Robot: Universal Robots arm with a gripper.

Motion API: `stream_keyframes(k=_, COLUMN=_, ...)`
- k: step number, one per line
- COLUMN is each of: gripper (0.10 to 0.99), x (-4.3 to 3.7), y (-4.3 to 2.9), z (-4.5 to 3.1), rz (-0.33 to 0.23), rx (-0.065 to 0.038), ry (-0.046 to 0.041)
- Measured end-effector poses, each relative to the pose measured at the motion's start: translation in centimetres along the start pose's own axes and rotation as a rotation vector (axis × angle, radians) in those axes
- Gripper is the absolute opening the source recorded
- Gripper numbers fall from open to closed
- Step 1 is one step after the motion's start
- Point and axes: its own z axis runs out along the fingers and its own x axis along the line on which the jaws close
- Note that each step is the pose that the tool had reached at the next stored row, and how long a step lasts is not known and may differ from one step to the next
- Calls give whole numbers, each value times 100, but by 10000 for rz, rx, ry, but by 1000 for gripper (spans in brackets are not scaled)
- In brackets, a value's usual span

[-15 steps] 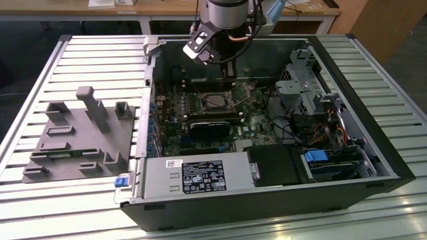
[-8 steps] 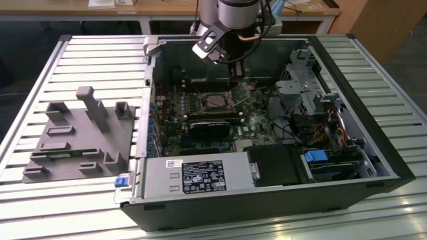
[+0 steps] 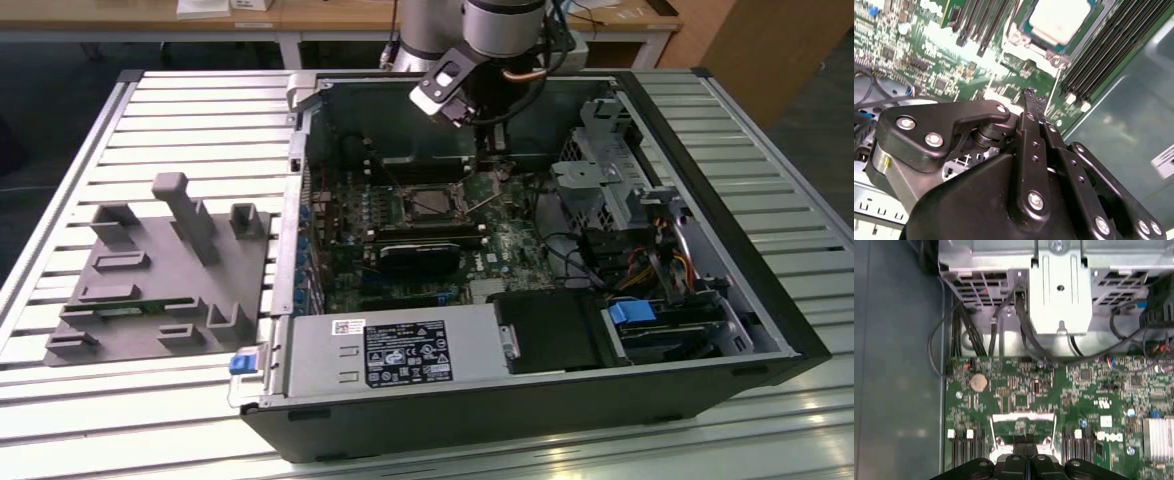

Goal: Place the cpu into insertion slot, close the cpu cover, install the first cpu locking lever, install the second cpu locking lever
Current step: 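Close the cpu cover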

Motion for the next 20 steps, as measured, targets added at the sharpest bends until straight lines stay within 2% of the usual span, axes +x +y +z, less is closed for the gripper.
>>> stream_keyframes(k=9, gripper=106, x=11, y=255, z=20, rz=5, rx=148, ry=-2)
stream_keyframes(k=20, gripper=106, x=19, y=424, z=36, rz=6, rx=204, ry=-5)
